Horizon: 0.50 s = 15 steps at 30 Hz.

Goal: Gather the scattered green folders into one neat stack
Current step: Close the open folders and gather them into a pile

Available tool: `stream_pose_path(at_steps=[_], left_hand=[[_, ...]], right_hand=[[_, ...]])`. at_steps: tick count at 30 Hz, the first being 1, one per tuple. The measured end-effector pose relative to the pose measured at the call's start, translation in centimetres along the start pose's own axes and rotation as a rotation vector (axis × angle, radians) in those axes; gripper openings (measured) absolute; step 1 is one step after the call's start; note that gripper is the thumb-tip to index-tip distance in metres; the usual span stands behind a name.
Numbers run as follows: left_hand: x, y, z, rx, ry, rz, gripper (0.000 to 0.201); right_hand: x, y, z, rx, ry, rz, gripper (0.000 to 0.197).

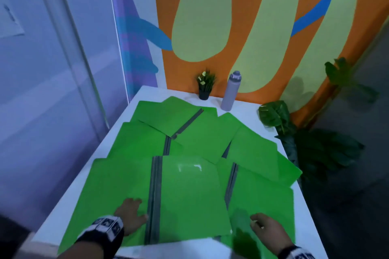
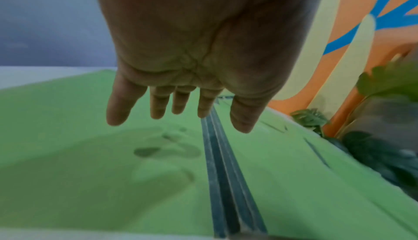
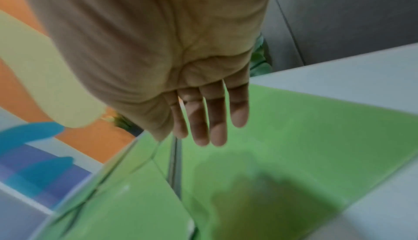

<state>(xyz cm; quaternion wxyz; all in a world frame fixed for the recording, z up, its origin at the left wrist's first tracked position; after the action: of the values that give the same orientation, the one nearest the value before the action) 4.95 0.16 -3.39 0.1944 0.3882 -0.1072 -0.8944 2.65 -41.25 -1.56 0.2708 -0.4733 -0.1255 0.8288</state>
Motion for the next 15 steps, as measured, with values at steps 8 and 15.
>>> stream_pose_path(at_steps=[8,15], left_hand=[[2.9,-0.3,-3.7,-0.290,0.048,-0.051,0.110],[4.5,0.0,-3.8,-0.317,0.113,-0.120,0.122]], right_hand=[[-0.5,4.3,-2.4,0.473,0.092,0.052,0.052],[-0.4,8.3,-2.2,0.670,0.071,-0.028,0.052]])
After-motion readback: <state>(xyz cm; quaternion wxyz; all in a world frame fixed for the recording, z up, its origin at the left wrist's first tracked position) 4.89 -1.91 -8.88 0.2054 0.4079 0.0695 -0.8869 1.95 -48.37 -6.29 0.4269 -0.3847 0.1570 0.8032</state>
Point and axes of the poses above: each hand's wrist, its own z-axis away from the middle knuckle, its own x-axis out of the palm, y = z × x, the point moved 6 cm from there along -z, towards the middle knuckle, and after that the axes turned 9 degrees about -y, right-handed, at the moved point
